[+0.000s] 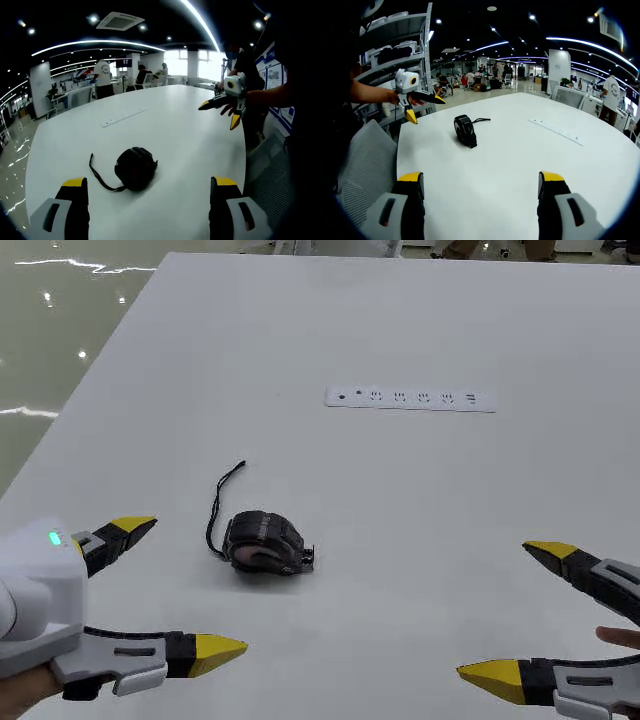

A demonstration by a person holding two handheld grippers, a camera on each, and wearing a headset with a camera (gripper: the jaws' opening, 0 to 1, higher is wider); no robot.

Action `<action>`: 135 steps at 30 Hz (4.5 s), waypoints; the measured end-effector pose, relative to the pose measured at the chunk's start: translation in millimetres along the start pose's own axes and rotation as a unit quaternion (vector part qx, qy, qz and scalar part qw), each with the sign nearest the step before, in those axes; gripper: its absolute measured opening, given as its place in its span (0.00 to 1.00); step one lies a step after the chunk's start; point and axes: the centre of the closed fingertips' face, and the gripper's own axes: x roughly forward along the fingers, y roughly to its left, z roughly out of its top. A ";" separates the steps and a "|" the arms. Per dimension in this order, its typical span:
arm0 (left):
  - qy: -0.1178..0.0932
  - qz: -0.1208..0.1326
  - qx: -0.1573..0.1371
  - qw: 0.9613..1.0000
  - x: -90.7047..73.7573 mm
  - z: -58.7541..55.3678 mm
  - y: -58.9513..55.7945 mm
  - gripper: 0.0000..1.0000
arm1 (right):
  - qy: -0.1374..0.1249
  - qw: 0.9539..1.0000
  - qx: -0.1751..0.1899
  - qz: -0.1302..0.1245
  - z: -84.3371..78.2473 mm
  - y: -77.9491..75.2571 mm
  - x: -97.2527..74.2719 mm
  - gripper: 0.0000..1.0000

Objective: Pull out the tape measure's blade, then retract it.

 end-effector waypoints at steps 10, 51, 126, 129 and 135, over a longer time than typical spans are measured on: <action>0.019 -0.020 0.031 0.999 8.6 -0.8 5.6 0.94 | 0.011 0.999 -0.025 0.027 1.7 -1.3 12.0 0.92; 0.100 -0.125 0.127 0.979 70.0 -13.3 23.5 0.65 | 0.033 0.988 -0.100 0.116 11.1 -9.7 95.3 0.65; 0.180 -0.193 0.195 0.944 103.2 -39.8 32.9 0.29 | 0.089 0.953 -0.175 0.231 -4.4 26.7 218.1 0.12; 0.180 -0.193 0.194 0.945 103.1 -40.0 33.1 0.29 | 0.090 0.952 -0.180 0.232 -4.1 26.7 218.1 0.12; 0.181 -0.193 0.193 0.945 102.3 -40.6 33.6 0.29 | 0.090 0.951 -0.184 0.232 -1.9 26.5 216.6 0.12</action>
